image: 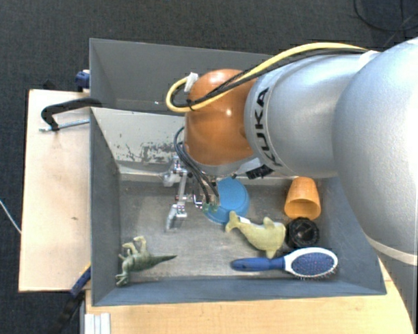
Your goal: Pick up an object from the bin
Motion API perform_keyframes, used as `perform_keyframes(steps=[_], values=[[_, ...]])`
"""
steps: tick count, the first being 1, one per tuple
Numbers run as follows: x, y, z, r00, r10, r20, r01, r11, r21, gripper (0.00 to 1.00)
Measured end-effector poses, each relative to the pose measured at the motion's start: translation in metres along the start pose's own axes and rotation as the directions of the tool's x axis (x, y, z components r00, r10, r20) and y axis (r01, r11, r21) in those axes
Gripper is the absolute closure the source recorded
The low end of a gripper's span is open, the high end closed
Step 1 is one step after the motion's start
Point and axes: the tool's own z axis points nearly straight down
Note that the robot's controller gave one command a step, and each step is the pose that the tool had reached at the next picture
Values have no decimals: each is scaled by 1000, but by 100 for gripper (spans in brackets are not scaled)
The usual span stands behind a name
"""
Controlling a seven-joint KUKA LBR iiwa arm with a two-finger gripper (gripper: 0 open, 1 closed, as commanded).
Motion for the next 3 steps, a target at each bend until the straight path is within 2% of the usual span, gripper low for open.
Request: perform_keyframes(steps=[1, 2, 3], values=[[63, 39, 72, 944, -329, 4, 329, 944, 1, 0], [62, 39, 69, 945, -326, 5, 326, 945, 0, 100], [47, 23, -61, 925, -379, 14, 379, 925, 2, 100]])
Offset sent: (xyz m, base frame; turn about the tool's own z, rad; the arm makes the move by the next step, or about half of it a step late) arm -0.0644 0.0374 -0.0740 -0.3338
